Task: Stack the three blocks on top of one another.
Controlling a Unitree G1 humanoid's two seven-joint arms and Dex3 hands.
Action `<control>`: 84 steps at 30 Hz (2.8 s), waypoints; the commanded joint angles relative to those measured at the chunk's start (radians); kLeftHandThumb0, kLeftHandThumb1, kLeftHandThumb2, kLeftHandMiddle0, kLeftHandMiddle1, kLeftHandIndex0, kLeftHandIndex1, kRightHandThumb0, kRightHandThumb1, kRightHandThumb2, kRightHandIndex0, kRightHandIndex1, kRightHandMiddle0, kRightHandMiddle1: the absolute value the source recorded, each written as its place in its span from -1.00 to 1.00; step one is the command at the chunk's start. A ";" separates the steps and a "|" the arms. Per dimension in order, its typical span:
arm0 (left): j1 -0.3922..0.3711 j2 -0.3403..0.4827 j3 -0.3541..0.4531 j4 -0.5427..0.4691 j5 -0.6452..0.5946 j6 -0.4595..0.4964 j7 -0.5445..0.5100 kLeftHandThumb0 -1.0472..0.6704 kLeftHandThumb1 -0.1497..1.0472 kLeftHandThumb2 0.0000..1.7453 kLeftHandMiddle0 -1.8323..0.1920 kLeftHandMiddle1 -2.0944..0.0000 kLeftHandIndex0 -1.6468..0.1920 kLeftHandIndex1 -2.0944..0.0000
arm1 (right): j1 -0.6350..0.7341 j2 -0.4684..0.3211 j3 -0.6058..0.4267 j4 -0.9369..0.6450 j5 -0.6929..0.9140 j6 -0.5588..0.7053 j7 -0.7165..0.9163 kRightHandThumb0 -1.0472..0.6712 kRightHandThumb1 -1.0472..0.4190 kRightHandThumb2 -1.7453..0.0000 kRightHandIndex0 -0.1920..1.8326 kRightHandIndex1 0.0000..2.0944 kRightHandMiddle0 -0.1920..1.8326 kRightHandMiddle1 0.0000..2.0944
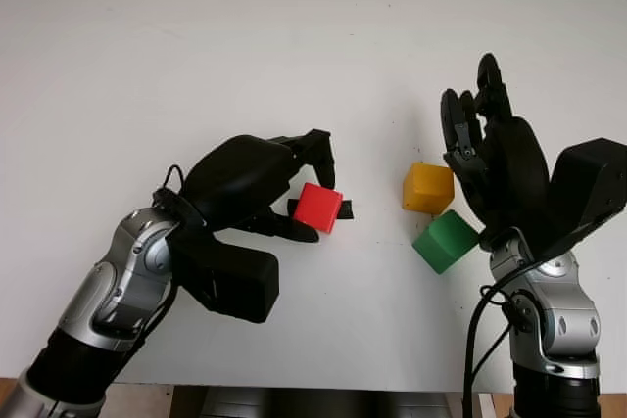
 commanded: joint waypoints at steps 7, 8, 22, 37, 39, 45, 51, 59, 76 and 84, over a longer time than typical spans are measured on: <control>-0.022 -0.020 -0.008 -0.003 0.012 0.022 -0.004 -0.20 1.00 -0.82 0.51 0.96 0.69 -0.97 | 0.013 0.009 -0.004 -0.023 0.002 -0.007 -0.005 -0.41 -1.00 0.48 -1.00 -1.00 -1.00 -1.00; -0.023 -0.021 -0.009 -0.002 0.012 0.024 -0.005 -0.20 1.00 -0.82 0.52 0.96 0.69 -0.97 | 0.014 0.009 -0.004 -0.023 0.003 -0.008 -0.005 -0.41 -1.00 0.48 -1.00 -1.00 -1.00 -1.00; -0.025 -0.029 -0.023 0.020 0.052 0.023 0.029 -0.21 1.00 -0.83 0.49 0.95 0.62 -0.92 | 0.018 0.005 -0.007 -0.019 0.005 -0.010 0.005 -0.42 -1.00 0.47 -1.00 -1.00 -1.00 -1.00; -0.019 -0.018 -0.036 0.033 0.115 0.007 0.062 -0.36 1.00 -0.81 0.62 0.97 0.81 -0.41 | 0.021 0.009 -0.009 -0.018 0.004 -0.015 0.007 -0.41 -1.00 0.47 -1.00 -1.00 -1.00 -1.00; -0.020 -0.018 -0.039 0.034 0.125 0.006 0.061 -0.37 1.00 -0.80 0.65 0.97 0.84 -0.21 | 0.021 0.010 -0.011 -0.015 0.004 -0.016 0.007 -0.41 -1.00 0.47 -1.00 -1.00 -1.00 -1.00; -0.022 -0.014 -0.041 0.025 0.143 0.009 0.053 -0.38 1.00 -0.79 0.70 0.96 0.90 0.11 | 0.022 0.012 -0.007 -0.017 -0.002 -0.017 0.003 -0.42 -1.00 0.47 -1.00 -1.00 -1.00 -1.00; -0.017 -0.019 -0.038 0.027 0.134 0.010 0.052 -0.42 1.00 -0.83 0.75 0.96 0.87 0.38 | 0.023 0.016 -0.007 -0.012 -0.002 -0.025 0.000 -0.42 -1.00 0.47 -1.00 -1.00 -1.00 -1.00; -0.023 -0.013 -0.013 0.011 0.027 0.034 -0.041 -0.81 1.00 -0.81 0.98 0.99 0.97 0.96 | 0.027 0.010 -0.013 -0.015 0.002 -0.028 0.007 -0.41 -1.00 0.47 -1.00 -1.00 -1.00 -1.00; -0.026 -0.169 0.293 0.149 -0.538 0.038 0.099 -0.76 1.00 -0.29 0.99 1.00 0.99 1.00 | -0.004 -0.043 -0.090 -0.097 0.034 0.015 0.017 -0.37 -1.00 0.48 -1.00 -1.00 -1.00 -1.00; -0.102 -0.260 0.392 0.395 -0.792 0.033 0.124 -0.75 1.00 -0.36 0.95 0.95 0.95 0.96 | -0.030 -0.214 -0.131 -0.105 0.033 0.031 0.133 -0.39 -1.00 0.52 -1.00 -1.00 -1.00 -1.00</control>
